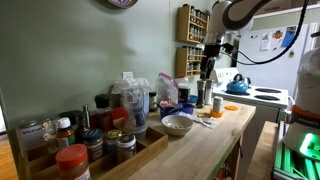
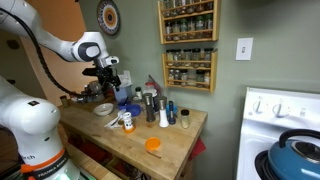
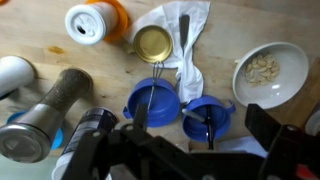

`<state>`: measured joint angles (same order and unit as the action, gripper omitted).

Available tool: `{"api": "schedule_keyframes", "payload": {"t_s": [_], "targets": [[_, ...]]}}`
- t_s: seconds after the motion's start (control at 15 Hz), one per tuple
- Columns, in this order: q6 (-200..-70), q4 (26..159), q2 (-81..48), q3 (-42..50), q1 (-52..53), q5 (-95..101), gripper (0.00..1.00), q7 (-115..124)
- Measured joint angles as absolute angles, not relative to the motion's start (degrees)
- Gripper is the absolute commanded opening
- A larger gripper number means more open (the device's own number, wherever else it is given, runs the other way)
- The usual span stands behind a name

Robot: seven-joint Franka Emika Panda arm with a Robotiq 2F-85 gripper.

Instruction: Remove the whisk from the blue bowl on the right and put it in the blue bowl on the left

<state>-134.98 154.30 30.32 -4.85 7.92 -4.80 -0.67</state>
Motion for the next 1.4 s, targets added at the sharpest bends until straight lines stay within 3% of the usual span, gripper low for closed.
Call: {"api": "schedule_keyframes", "payload": {"t_s": [0.27,0.93,1.07,1.13,1.2,1.4], "targets": [[-151.6,156.1,21.2,-6.6,4.7,-0.6,1.00,3.8],[-158.3,155.2,15.0,-8.3,1.1,7.1,1.00,7.4],[-161.8,154.0,9.9,-9.3,-1.4,12.7,0.93,9.6],[-162.4,152.8,7.3,-9.7,-2.5,15.6,0.73,10.9],[-162.4,151.5,5.1,-10.0,-3.1,17.9,0.70,12.0],[-162.2,147.0,-1.2,-10.1,-3.7,22.8,0.46,14.5]]}}
